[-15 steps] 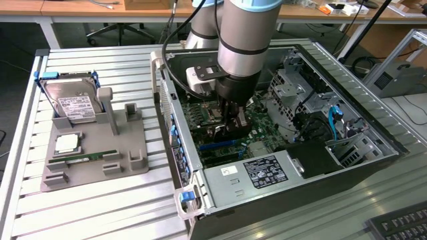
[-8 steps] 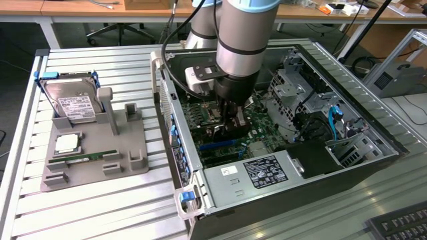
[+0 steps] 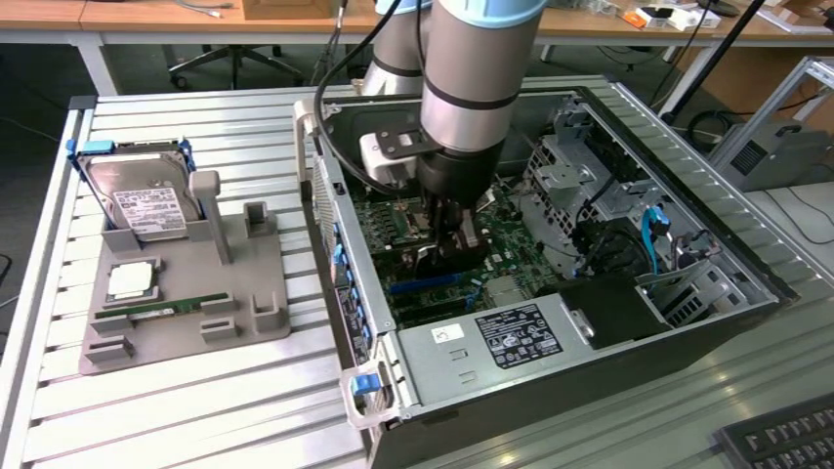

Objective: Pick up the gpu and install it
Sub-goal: 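Insert the gpu into the slot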

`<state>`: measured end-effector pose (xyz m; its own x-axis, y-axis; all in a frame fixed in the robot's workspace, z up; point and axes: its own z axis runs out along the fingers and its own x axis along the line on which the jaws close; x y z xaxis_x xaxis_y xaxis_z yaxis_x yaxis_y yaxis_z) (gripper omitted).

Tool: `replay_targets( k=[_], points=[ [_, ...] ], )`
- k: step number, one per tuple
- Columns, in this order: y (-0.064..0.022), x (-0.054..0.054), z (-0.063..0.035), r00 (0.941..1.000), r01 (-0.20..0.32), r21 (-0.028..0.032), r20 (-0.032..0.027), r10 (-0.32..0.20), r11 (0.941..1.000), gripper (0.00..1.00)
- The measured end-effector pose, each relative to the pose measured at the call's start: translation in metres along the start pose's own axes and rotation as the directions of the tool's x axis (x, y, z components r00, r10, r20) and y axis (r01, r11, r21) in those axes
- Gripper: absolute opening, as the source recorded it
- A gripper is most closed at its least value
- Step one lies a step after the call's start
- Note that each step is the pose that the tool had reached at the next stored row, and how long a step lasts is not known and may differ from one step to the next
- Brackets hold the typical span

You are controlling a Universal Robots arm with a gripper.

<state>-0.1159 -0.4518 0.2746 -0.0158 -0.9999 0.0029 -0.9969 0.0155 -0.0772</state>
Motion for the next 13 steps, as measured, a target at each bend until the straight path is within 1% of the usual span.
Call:
replay_targets(
  k=[13],
  points=[
    [0.0021,0.0000,0.0062,1.0000,0.000,-0.0001,-0.0001,0.000,1.0000,0.27]
  ],
)
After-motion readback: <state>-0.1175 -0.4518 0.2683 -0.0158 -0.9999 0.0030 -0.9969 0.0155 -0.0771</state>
